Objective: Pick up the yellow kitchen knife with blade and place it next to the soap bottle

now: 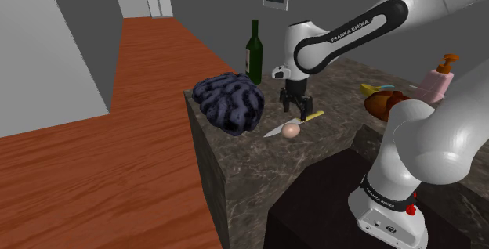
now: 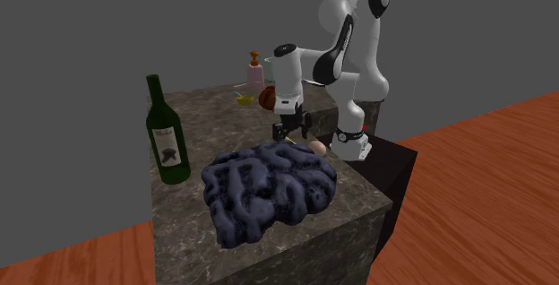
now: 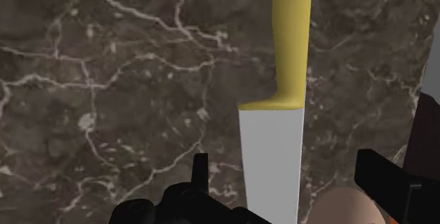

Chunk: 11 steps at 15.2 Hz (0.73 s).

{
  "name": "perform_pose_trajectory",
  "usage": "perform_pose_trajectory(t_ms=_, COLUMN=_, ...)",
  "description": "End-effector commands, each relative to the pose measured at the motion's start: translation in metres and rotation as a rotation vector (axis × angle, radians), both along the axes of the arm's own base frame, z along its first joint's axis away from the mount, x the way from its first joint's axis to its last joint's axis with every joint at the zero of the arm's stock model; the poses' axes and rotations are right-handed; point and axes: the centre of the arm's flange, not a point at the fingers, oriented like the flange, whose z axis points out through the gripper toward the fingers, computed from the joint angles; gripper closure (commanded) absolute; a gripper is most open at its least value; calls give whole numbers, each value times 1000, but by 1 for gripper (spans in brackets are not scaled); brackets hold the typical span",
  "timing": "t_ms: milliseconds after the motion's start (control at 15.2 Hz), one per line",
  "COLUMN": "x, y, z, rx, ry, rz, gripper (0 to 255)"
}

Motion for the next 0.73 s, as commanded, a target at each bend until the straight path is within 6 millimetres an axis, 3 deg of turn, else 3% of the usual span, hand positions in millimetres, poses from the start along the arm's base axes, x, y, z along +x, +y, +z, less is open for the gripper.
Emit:
perform_pose_trajectory(t_ms=0, x=-1, y=1, z=-9, rx=1, ry=0, rz=6, gripper=0)
perform_pose_trajectory(t_ms=198, x=-3, y=1, z=-23, rx=1, ry=0, rz=6, gripper=0)
perform_pose_trajectory(t_ms=660, x=-3, y=1, z=-23, rx=1, ry=0, rz=6, gripper=0)
